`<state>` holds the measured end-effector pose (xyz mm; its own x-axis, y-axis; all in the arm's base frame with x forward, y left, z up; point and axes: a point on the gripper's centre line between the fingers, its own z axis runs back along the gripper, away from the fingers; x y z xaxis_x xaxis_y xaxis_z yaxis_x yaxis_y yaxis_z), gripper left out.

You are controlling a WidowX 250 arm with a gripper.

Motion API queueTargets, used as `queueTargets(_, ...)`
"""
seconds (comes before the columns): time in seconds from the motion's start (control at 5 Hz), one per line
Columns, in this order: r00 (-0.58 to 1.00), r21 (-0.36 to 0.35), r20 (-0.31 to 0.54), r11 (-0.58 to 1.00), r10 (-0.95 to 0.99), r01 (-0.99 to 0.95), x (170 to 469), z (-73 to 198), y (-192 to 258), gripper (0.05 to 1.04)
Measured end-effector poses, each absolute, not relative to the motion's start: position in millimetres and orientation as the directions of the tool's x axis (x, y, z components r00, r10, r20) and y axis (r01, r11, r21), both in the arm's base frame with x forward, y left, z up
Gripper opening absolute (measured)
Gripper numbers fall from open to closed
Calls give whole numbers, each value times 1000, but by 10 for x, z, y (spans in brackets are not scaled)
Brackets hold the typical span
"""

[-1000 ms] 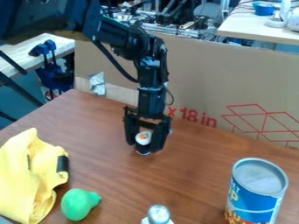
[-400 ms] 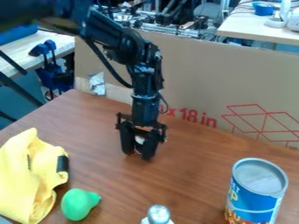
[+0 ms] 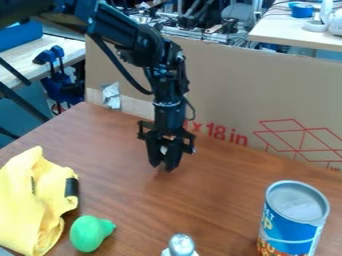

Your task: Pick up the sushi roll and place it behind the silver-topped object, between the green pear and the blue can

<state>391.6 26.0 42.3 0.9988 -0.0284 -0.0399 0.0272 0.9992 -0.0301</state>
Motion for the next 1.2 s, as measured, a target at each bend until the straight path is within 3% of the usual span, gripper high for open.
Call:
queueTargets(0.4,997,-88,83,996,-1,9,3703,954,-31,447)
queueTargets(0.6,997,-135,43,989,-59,64,3549,1105,-470,447)
queueTargets(0.8,993,-130,-79,989,-86,76,3353,970,-902,447)
queueTargets(1.2,964,-74,-262,997,-43,25,2909,661,-948,447)
